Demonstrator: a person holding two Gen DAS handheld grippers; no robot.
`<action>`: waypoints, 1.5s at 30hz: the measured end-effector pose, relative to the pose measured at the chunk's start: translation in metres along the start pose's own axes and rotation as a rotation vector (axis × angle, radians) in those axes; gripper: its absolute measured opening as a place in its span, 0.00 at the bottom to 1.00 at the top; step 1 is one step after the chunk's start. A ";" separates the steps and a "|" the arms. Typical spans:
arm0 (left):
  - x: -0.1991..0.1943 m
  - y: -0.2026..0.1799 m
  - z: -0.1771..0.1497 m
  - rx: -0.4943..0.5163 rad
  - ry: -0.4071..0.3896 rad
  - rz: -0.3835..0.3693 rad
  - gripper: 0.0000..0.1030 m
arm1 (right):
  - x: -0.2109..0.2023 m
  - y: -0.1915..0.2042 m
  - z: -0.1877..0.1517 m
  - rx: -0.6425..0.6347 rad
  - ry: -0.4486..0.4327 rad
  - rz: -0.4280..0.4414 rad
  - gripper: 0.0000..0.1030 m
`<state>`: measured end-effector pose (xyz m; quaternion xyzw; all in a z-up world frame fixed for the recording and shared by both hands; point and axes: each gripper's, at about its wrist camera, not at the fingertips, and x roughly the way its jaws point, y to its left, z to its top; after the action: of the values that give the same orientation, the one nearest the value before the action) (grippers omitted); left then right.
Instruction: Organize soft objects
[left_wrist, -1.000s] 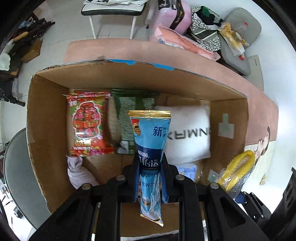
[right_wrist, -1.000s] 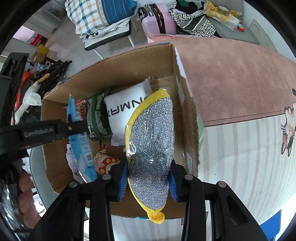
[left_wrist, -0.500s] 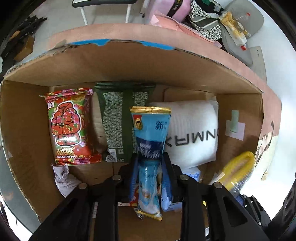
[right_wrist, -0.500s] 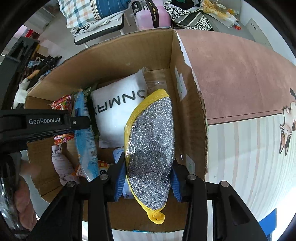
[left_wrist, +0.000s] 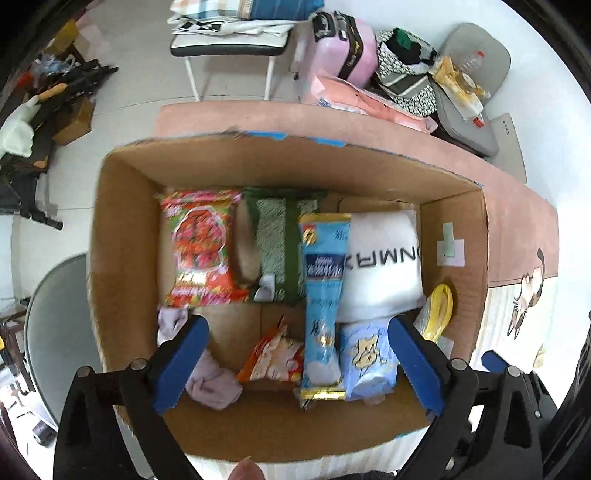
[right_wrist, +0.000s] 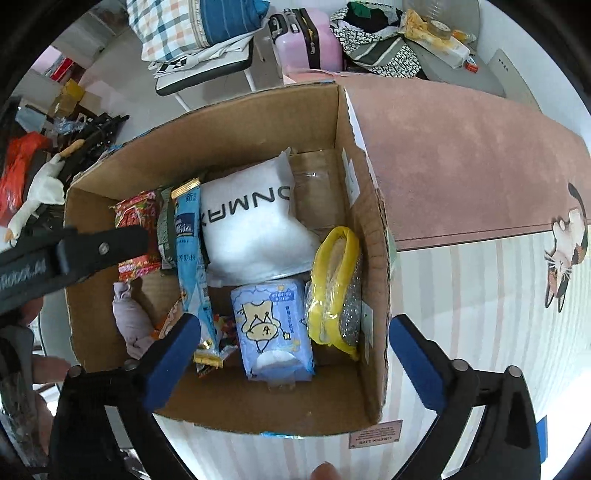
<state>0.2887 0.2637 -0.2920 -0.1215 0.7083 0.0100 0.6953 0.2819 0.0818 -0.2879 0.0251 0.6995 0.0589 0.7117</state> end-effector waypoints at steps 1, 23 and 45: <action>-0.004 0.003 -0.007 -0.006 -0.013 0.005 0.97 | -0.002 0.002 -0.003 -0.015 -0.004 -0.011 1.00; -0.060 -0.004 -0.110 -0.027 -0.221 0.146 0.97 | -0.052 0.003 -0.070 -0.128 -0.118 -0.095 1.00; -0.232 -0.053 -0.246 0.024 -0.533 0.171 0.97 | -0.275 -0.016 -0.198 -0.174 -0.443 -0.028 1.00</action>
<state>0.0581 0.2040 -0.0471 -0.0465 0.5083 0.0918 0.8550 0.0811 0.0244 -0.0211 -0.0337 0.5190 0.1024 0.8479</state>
